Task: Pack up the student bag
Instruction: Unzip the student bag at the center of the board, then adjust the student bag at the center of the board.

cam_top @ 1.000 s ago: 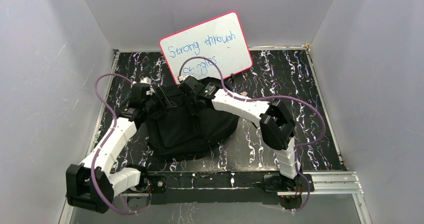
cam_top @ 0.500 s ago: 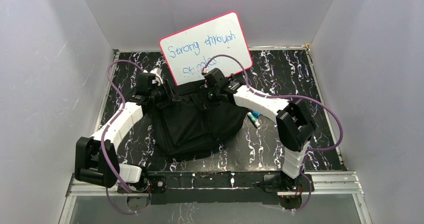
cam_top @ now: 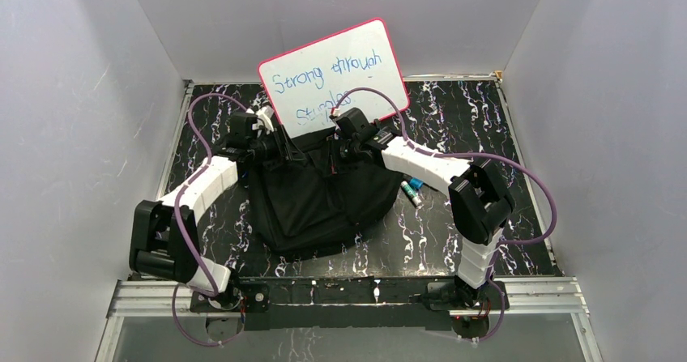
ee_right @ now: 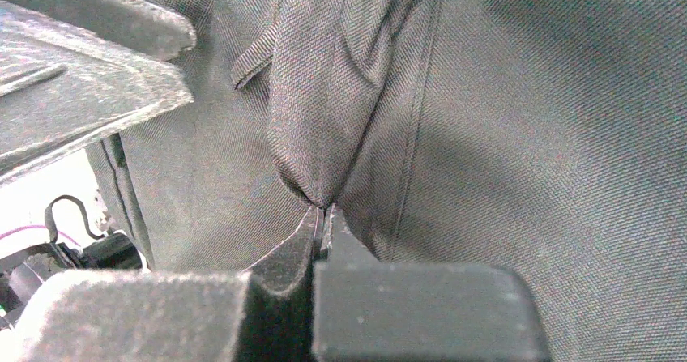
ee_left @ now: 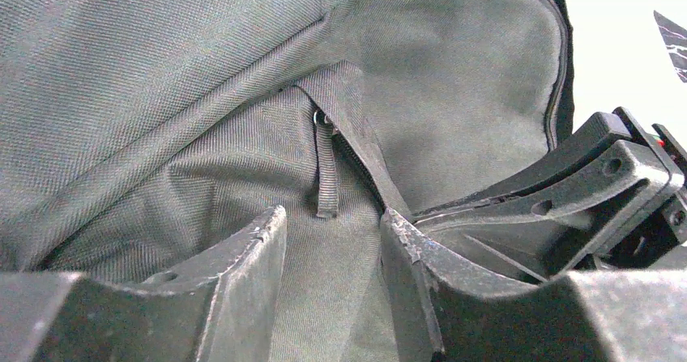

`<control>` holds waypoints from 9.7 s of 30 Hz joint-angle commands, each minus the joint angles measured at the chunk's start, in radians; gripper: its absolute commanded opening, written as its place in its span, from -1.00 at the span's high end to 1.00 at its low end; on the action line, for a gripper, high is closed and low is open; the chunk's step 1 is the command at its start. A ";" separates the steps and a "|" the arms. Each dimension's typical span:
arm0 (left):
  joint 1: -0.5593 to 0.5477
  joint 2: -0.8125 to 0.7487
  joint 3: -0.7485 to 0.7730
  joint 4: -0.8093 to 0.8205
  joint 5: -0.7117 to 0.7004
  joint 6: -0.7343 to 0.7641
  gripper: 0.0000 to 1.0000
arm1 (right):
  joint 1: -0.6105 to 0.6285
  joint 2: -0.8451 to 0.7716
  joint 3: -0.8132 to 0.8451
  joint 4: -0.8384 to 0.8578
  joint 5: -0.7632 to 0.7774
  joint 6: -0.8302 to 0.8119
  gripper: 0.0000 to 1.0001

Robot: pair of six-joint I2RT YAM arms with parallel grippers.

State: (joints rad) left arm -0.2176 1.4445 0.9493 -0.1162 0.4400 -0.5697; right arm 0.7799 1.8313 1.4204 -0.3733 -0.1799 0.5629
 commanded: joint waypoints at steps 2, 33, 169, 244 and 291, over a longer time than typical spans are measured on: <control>0.004 0.041 0.043 0.019 0.074 0.015 0.16 | -0.004 -0.048 0.001 0.066 -0.028 0.011 1.00; -0.039 0.185 0.081 0.047 0.144 0.083 0.65 | -0.003 -0.029 0.007 0.079 -0.065 0.027 1.00; -0.113 -0.341 0.126 -0.481 -0.414 -0.138 -0.78 | -0.198 -0.306 -0.003 -0.133 0.175 -0.397 -0.97; -0.437 0.182 0.394 -0.648 -0.693 -0.225 -0.51 | -0.166 -0.095 -0.161 0.137 -0.207 -0.149 1.00; -0.330 0.026 0.466 -0.783 -0.796 0.009 1.00 | -0.022 -0.108 -0.234 0.365 -0.345 0.099 1.00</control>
State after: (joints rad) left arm -0.5579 1.5585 1.4067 -0.9607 -0.3614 -0.6338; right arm 0.7467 1.7233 1.1355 -0.0422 -0.4973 0.6327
